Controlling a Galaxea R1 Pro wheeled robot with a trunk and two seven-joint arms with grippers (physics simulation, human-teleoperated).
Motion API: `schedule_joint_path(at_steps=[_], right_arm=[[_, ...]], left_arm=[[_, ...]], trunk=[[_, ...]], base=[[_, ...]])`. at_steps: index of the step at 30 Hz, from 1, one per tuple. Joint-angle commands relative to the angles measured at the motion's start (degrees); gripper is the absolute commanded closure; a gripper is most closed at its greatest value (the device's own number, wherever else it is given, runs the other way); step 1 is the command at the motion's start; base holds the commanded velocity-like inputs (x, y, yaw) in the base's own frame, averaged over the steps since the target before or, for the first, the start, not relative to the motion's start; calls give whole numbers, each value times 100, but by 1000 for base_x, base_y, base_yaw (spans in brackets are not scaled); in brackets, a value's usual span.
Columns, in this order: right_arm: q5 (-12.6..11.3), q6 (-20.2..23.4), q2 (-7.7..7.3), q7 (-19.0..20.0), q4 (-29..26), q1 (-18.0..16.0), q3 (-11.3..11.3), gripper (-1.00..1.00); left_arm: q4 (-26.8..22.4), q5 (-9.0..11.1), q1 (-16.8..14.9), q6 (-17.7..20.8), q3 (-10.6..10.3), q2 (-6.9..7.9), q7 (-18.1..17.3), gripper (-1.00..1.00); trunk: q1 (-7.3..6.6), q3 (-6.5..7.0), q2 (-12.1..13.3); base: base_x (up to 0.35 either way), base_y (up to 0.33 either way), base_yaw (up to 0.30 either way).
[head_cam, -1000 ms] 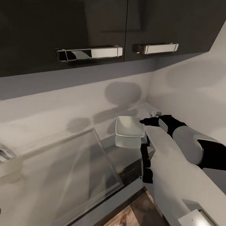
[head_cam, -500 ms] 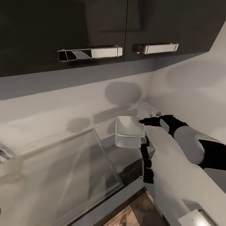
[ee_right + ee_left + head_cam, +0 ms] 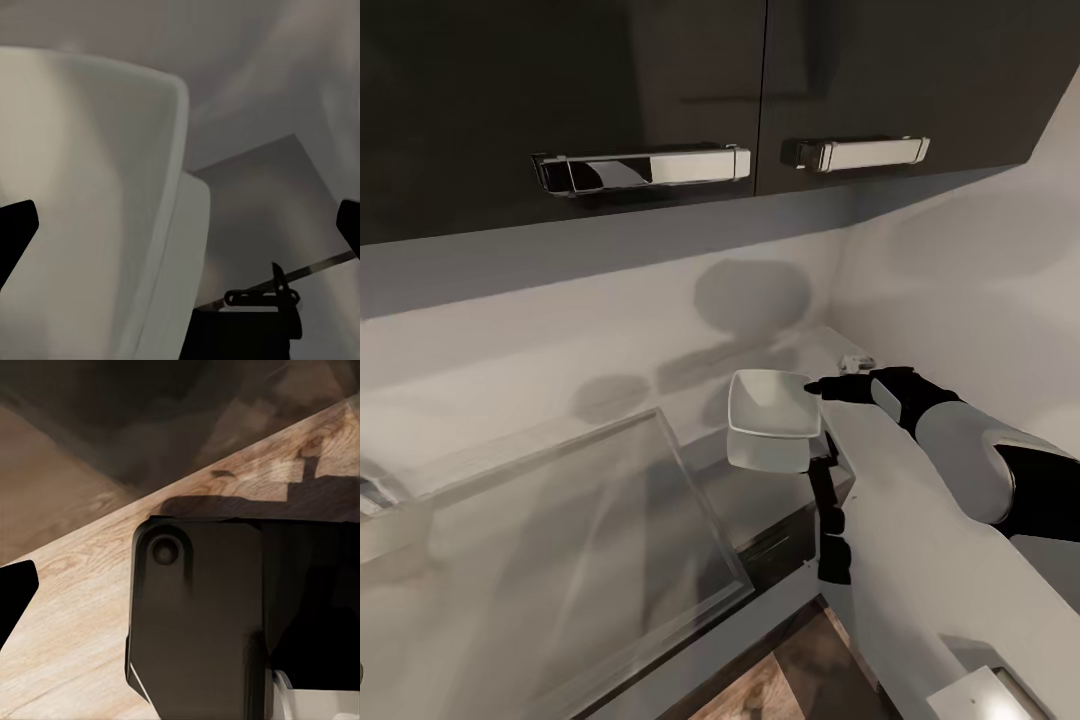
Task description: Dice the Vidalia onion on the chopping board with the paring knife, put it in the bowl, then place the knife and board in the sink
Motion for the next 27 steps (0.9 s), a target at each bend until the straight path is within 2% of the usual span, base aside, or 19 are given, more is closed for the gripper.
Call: schedule_joint_path(at_steps=[1,27], right_arm=[[60,33,0,29,5,-3,-49,-100],[53,24,1,58,91,-3,-49,-100]], left_arm=[[-11,33,-2,-16,-34,9,47,-100],[11,33,-2,-16,-34,9,47,-100]], trunk=[[3,-14,-11],[3,-232,-11]], base=[[0,0,0],[0,0,0]])
